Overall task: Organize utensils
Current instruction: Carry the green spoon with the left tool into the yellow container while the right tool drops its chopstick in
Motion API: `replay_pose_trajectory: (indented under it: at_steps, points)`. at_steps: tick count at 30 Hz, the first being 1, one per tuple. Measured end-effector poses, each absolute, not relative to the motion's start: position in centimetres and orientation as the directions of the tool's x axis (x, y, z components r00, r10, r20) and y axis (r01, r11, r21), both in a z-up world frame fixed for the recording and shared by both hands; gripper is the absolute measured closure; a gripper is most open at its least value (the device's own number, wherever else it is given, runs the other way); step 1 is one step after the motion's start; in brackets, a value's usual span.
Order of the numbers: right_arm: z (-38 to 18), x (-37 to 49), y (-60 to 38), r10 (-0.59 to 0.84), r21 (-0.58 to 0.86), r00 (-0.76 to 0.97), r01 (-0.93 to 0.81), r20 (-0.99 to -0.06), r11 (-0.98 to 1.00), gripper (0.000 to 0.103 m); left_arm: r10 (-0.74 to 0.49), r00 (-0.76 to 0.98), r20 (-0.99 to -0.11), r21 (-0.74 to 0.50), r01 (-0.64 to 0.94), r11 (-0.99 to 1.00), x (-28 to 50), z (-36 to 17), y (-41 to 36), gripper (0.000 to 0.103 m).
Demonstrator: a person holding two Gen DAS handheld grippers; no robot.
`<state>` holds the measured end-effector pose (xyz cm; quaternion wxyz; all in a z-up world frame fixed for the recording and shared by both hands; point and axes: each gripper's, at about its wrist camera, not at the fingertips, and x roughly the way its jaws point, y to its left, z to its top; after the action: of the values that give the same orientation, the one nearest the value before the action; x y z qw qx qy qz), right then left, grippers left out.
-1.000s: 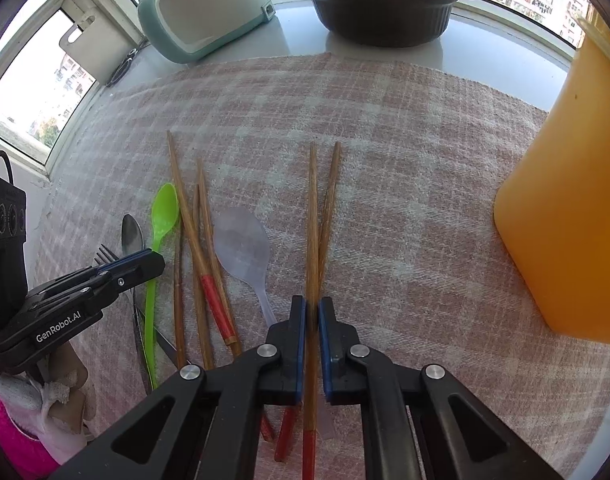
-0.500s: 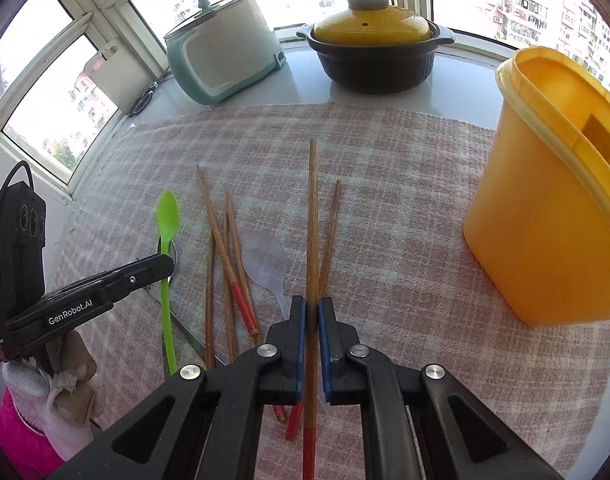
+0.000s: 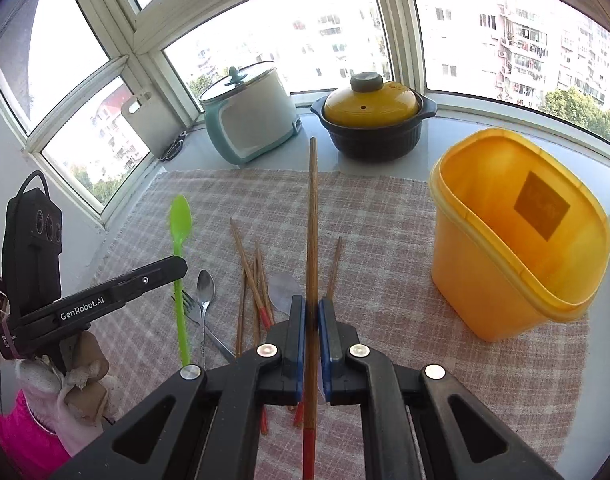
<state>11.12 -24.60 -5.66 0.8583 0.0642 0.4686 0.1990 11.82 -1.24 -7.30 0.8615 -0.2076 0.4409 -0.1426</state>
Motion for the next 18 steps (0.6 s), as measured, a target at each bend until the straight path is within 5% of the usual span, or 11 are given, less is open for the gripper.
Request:
replay_pose_trajectory:
  at_steps: [18]
  points:
    - [1.8, 14.2, -34.6, 0.353, 0.282, 0.658, -0.217, -0.665, 0.935, 0.099, -0.511, 0.63, -0.585, -0.509, 0.205, 0.836, 17.3, -0.1, -12.0, 0.099]
